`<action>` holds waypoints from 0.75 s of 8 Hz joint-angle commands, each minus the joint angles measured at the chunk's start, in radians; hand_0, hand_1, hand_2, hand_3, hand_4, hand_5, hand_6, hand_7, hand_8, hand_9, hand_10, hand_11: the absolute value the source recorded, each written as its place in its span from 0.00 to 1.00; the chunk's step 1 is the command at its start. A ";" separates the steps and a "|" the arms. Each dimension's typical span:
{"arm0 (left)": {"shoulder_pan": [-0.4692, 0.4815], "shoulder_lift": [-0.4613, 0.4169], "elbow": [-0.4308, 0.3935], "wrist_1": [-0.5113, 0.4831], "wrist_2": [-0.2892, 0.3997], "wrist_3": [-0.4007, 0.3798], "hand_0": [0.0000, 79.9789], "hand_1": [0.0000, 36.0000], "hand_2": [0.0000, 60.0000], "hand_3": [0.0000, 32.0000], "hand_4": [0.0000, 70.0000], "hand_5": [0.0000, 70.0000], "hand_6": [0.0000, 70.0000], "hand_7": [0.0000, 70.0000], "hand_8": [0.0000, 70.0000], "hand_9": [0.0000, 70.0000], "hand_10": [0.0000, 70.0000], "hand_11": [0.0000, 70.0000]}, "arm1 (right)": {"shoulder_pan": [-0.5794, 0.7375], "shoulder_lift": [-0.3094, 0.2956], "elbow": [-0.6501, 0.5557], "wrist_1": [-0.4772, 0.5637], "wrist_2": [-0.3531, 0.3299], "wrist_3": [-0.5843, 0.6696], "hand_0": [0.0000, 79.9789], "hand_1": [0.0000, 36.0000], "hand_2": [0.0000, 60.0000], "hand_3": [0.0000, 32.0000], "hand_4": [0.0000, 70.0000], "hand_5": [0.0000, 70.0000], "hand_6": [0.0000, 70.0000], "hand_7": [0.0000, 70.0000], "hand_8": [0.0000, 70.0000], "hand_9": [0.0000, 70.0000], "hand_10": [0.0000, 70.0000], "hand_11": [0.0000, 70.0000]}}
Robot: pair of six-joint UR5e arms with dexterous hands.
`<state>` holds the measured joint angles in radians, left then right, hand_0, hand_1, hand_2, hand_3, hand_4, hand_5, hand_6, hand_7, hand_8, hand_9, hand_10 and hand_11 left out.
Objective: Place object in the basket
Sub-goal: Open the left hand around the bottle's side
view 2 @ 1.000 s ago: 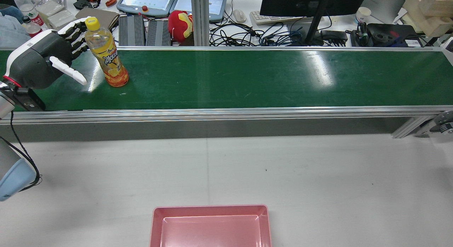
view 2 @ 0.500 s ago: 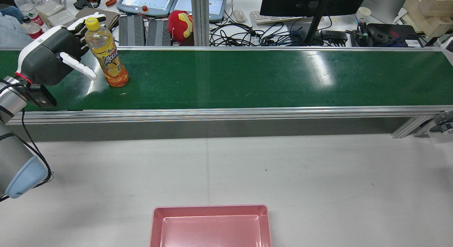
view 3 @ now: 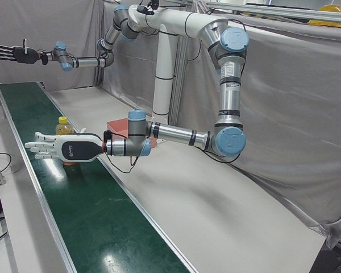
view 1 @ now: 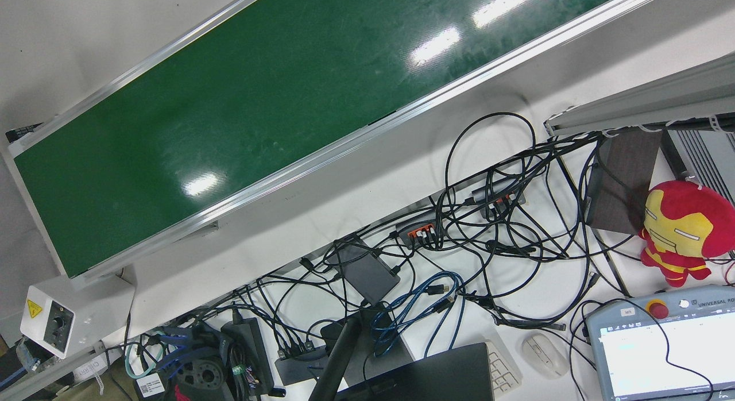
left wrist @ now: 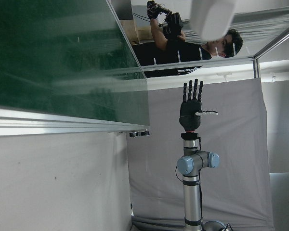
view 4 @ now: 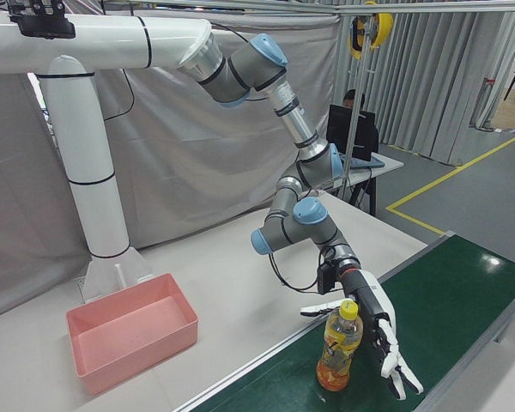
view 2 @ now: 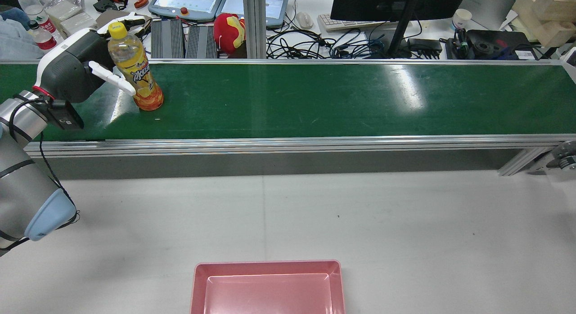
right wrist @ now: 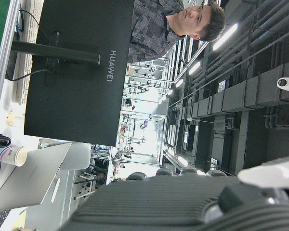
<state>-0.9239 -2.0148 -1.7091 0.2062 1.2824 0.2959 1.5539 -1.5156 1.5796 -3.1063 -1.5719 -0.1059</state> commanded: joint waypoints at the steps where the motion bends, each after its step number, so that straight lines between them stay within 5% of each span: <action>1: 0.002 -0.010 0.006 0.007 0.003 -0.004 0.83 0.53 0.00 0.00 0.10 0.47 0.00 0.00 0.15 0.20 0.09 0.16 | 0.000 0.000 0.000 0.000 0.000 0.000 0.00 0.00 0.00 0.00 0.00 0.00 0.00 0.00 0.00 0.00 0.00 0.00; 2: 0.017 -0.008 0.005 0.016 0.003 -0.007 0.69 0.79 0.71 0.00 0.12 0.62 0.00 0.02 0.20 0.27 0.15 0.25 | 0.000 0.000 0.000 0.000 0.000 0.000 0.00 0.00 0.00 0.00 0.00 0.00 0.00 0.00 0.00 0.00 0.00 0.00; 3: 0.042 -0.008 0.005 0.044 0.003 -0.006 0.57 1.00 1.00 0.00 0.18 0.95 0.04 0.08 0.25 0.34 0.23 0.36 | 0.000 0.000 0.000 0.000 0.001 0.000 0.00 0.00 0.00 0.00 0.00 0.00 0.00 0.00 0.00 0.00 0.00 0.00; 4: 0.050 -0.007 0.005 0.053 0.003 -0.006 0.57 1.00 1.00 0.00 0.42 1.00 0.14 0.24 0.39 0.55 0.44 0.66 | 0.000 0.000 0.000 0.000 0.001 0.000 0.00 0.00 0.00 0.00 0.00 0.00 0.00 0.00 0.00 0.00 0.00 0.00; 5: 0.048 -0.004 0.002 0.061 0.002 -0.007 0.61 1.00 1.00 0.00 0.95 1.00 0.41 0.51 0.73 0.94 0.71 1.00 | 0.000 0.000 0.000 0.000 0.000 0.000 0.00 0.00 0.00 0.00 0.00 0.00 0.00 0.00 0.00 0.00 0.00 0.00; 6: 0.048 -0.010 -0.004 0.061 0.006 -0.011 0.69 1.00 1.00 0.00 1.00 1.00 0.84 0.95 1.00 1.00 0.88 1.00 | 0.000 0.000 0.000 0.000 0.001 0.000 0.00 0.00 0.00 0.00 0.00 0.00 0.00 0.00 0.00 0.00 0.00 0.00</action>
<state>-0.8801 -2.0212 -1.7058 0.2565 1.2850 0.2893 1.5539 -1.5156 1.5800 -3.1063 -1.5714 -0.1059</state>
